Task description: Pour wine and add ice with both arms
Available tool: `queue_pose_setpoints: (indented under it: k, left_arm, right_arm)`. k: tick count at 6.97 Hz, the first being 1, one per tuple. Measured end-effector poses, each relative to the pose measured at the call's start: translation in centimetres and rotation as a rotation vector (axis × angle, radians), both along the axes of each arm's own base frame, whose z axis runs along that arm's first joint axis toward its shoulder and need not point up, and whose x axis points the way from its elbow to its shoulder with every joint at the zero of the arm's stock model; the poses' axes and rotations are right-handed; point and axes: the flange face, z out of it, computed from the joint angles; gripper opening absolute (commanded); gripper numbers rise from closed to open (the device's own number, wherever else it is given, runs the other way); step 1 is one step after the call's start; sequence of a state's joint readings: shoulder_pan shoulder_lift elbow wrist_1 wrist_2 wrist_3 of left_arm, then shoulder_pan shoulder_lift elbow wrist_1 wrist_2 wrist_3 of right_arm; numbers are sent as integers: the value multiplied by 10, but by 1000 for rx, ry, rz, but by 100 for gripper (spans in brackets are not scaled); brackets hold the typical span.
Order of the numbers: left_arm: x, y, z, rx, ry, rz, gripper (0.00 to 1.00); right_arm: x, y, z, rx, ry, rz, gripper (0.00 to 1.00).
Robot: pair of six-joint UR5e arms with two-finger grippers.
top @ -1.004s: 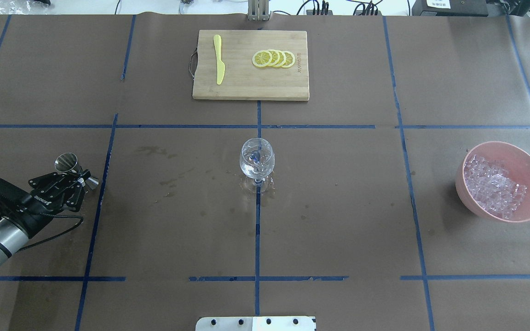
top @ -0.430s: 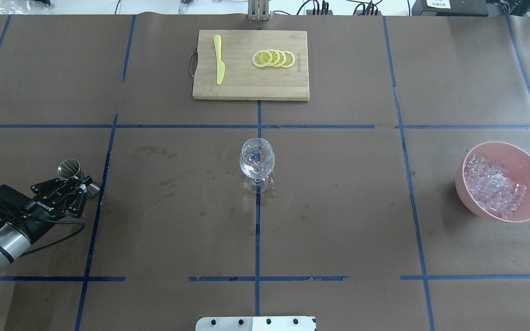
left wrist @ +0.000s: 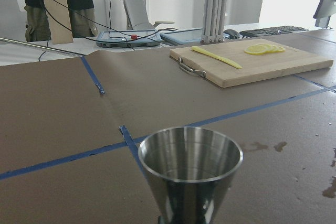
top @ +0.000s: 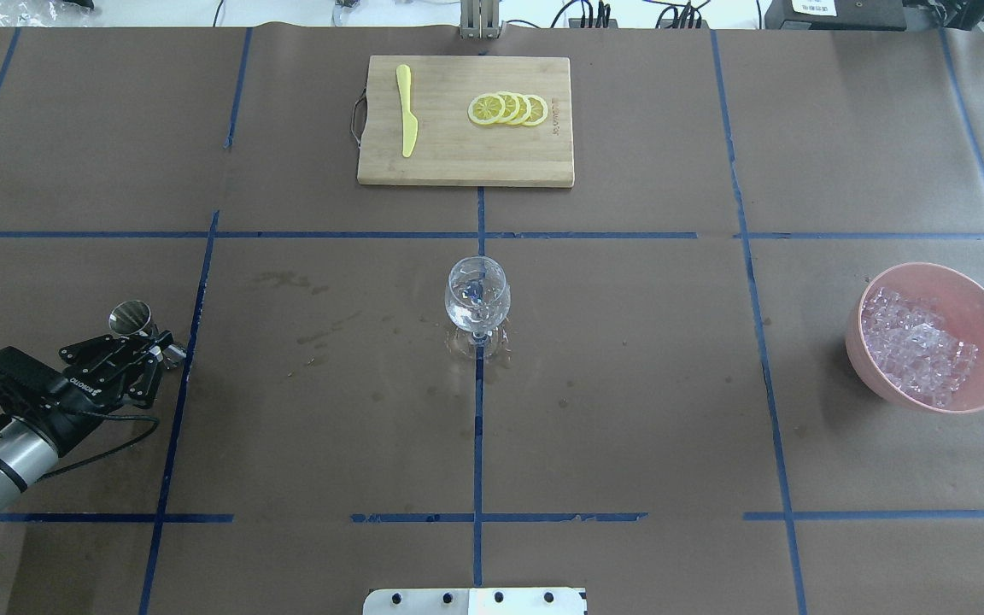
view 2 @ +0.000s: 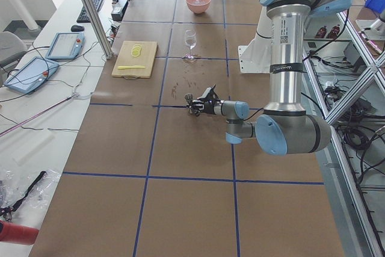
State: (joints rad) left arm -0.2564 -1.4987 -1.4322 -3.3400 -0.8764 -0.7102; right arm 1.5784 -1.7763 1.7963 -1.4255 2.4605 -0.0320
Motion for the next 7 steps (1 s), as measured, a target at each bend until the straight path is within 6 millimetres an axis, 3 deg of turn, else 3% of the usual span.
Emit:
queue_pose_setpoints:
  k: [1, 2, 5, 7]
  left_arm:
    - [0, 0, 0, 0, 0, 1, 44]
    - [0, 0, 0, 0, 1, -1, 66]
    - [-1, 0, -3, 3, 8, -9, 99]
    - [-2, 0, -9, 8, 24, -10, 99]
  right_arm:
    - [0, 0, 0, 0, 0, 0, 100]
    - [0, 0, 0, -1, 0, 0, 100]
    - [0, 0, 0, -2, 0, 1, 100]
    - [0, 0, 0, -1, 0, 1, 100]
